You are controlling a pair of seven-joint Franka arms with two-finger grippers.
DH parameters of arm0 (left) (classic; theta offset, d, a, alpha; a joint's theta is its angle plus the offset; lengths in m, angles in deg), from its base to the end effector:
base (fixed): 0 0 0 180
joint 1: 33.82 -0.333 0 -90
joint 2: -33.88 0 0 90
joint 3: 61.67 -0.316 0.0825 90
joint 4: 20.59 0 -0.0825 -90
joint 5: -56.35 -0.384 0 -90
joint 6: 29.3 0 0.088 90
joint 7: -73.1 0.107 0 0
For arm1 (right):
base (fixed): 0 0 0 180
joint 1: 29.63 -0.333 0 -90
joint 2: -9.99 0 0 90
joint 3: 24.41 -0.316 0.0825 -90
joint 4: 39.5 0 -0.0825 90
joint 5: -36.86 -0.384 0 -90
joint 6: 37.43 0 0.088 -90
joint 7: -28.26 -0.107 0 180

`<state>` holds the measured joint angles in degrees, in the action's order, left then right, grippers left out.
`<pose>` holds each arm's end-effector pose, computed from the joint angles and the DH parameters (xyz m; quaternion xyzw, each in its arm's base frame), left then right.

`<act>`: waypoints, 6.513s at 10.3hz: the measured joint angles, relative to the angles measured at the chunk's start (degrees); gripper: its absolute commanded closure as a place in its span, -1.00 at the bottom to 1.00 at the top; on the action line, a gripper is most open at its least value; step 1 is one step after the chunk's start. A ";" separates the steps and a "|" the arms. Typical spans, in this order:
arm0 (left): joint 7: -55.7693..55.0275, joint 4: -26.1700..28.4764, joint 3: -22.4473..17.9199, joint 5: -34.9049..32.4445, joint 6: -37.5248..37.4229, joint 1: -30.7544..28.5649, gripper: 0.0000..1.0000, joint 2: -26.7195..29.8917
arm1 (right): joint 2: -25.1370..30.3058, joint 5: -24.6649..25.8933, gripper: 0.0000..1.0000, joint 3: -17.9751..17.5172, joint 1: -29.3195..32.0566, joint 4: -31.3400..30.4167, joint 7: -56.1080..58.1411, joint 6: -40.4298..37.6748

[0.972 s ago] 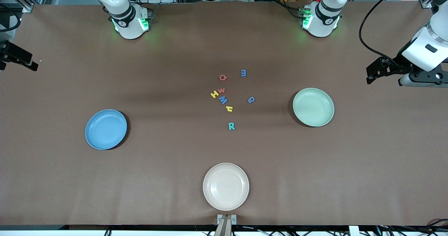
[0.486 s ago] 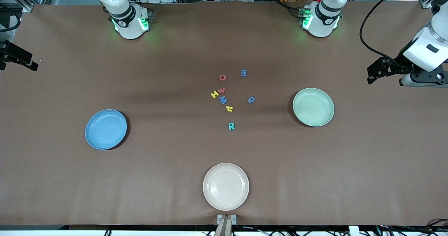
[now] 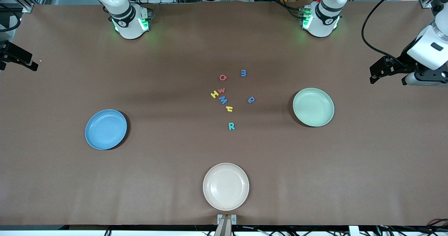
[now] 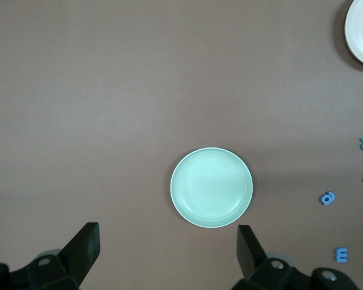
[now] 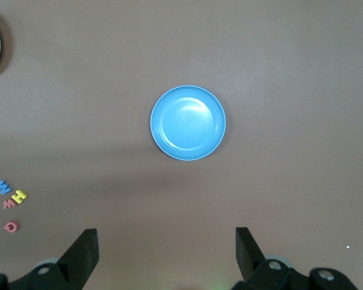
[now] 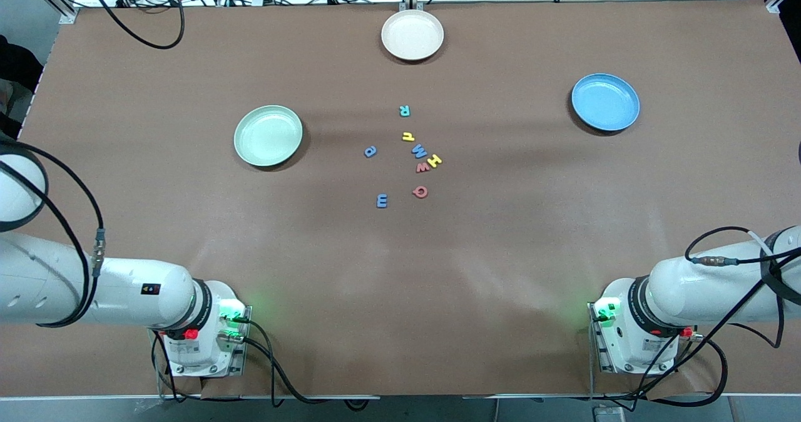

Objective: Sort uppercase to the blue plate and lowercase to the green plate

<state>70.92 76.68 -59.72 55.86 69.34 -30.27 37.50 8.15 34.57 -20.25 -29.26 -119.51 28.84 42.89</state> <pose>0.5453 -0.0523 0.6125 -0.9986 0.0294 -0.0438 0.0024 0.5448 -0.0375 0.6731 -0.9992 0.0314 0.0125 0.0192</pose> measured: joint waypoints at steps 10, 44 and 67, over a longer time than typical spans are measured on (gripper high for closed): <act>-13.12 4.28 9.73 2.04 1.93 0.66 -1.00 -1.98 | 0.00 0.00 -1.00 -0.04 -0.01 0.07 0.00 0.00; -22.03 1.14 12.30 1.98 11.18 4.99 -1.00 -13.09 | -0.10 0.04 -1.00 0.10 0.12 0.05 0.00 -0.09; -54.97 12.50 12.71 -7.17 37.92 21.05 -1.00 -34.50 | -0.59 -0.15 -1.00 -0.20 1.48 -0.14 0.00 -0.77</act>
<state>15.95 89.18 -47.00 48.69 107.26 -9.22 3.01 7.56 34.41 -20.44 -27.78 -119.64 28.84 42.12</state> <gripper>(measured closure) 0.000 0.000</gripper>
